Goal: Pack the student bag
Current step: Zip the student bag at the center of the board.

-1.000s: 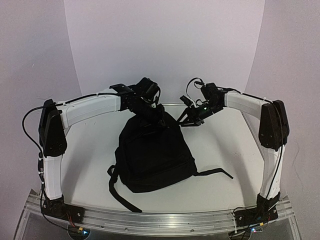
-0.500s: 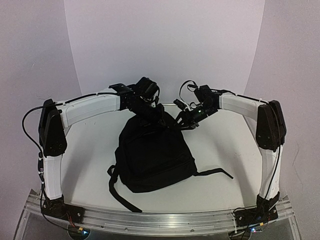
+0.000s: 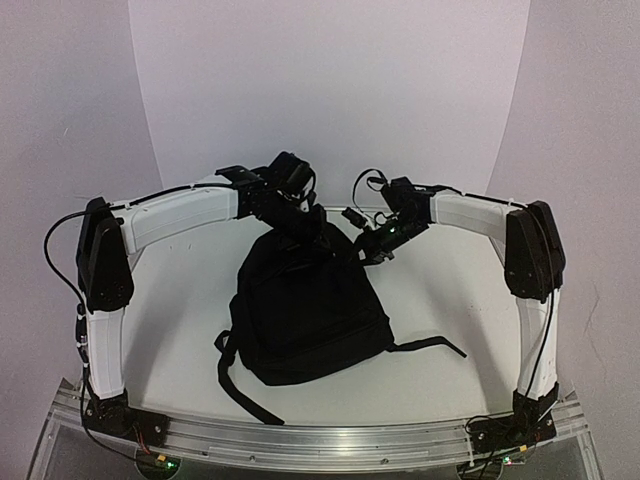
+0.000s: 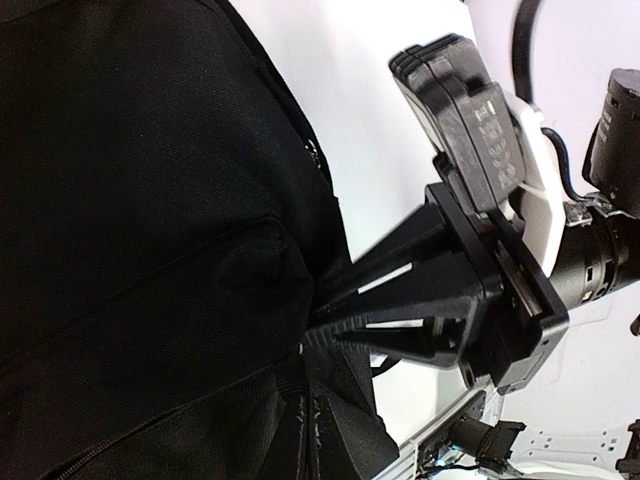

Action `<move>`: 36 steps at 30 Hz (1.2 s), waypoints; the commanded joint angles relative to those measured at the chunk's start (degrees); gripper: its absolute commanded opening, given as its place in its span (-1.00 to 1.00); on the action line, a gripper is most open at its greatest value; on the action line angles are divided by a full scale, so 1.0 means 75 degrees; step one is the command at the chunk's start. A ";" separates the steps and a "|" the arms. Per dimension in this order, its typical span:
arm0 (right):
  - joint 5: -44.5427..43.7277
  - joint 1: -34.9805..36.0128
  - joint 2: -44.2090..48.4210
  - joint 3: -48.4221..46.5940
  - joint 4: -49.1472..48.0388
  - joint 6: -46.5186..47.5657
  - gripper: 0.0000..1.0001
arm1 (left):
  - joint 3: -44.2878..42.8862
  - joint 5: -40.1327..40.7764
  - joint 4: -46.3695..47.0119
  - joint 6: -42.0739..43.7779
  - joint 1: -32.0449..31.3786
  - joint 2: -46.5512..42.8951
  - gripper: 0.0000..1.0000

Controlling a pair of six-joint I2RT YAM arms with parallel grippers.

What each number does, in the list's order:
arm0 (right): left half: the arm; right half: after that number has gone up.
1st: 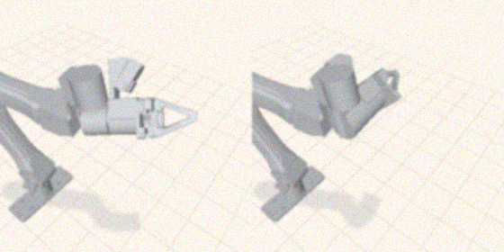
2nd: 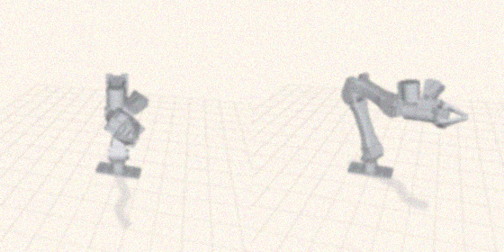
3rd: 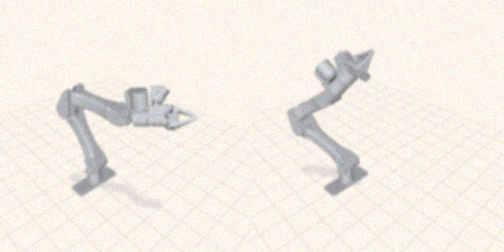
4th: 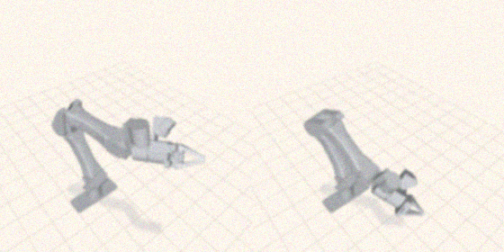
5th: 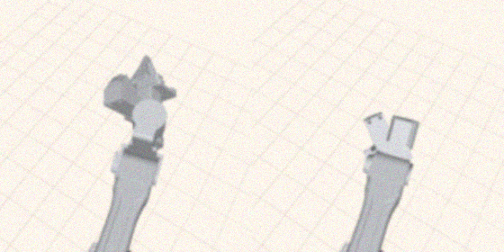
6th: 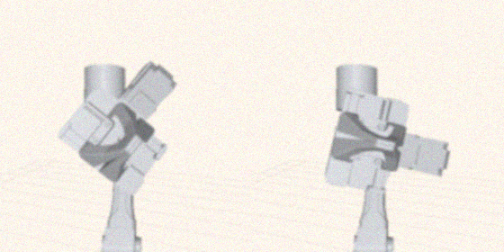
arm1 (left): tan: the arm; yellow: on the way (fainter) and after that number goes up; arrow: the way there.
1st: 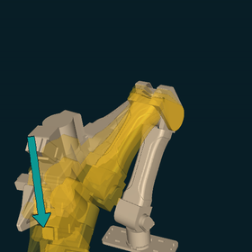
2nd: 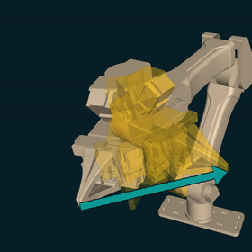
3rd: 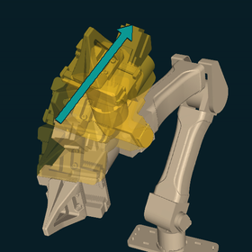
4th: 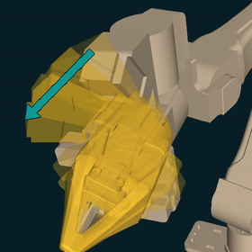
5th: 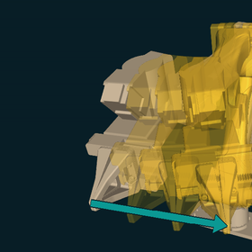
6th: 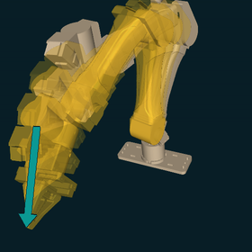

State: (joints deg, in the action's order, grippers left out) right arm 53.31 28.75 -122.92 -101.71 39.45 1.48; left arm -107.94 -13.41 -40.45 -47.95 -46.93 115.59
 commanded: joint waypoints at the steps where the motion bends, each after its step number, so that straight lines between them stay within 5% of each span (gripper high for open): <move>1: -0.0132 0.0045 -0.0047 -0.0240 0.0075 0.0002 -1.00 | -0.0137 -0.0002 0.0037 0.0013 0.0066 -0.0051 -0.99; 24: -0.0714 -0.0702 0.0517 0.0182 0.0104 -0.0049 -1.00 | 0.1025 0.0816 -0.1510 -0.0703 0.0209 -0.0498 -1.00; 36: -0.1080 -0.0985 0.0685 0.0539 0.0107 0.0106 -1.00 | 0.2205 0.1143 -0.2043 -0.1173 0.0211 -0.1716 -1.00</move>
State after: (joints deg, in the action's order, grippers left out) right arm 50.70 24.05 -121.34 -98.50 40.44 1.35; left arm -93.41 -7.22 -50.62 -54.75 -45.90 108.35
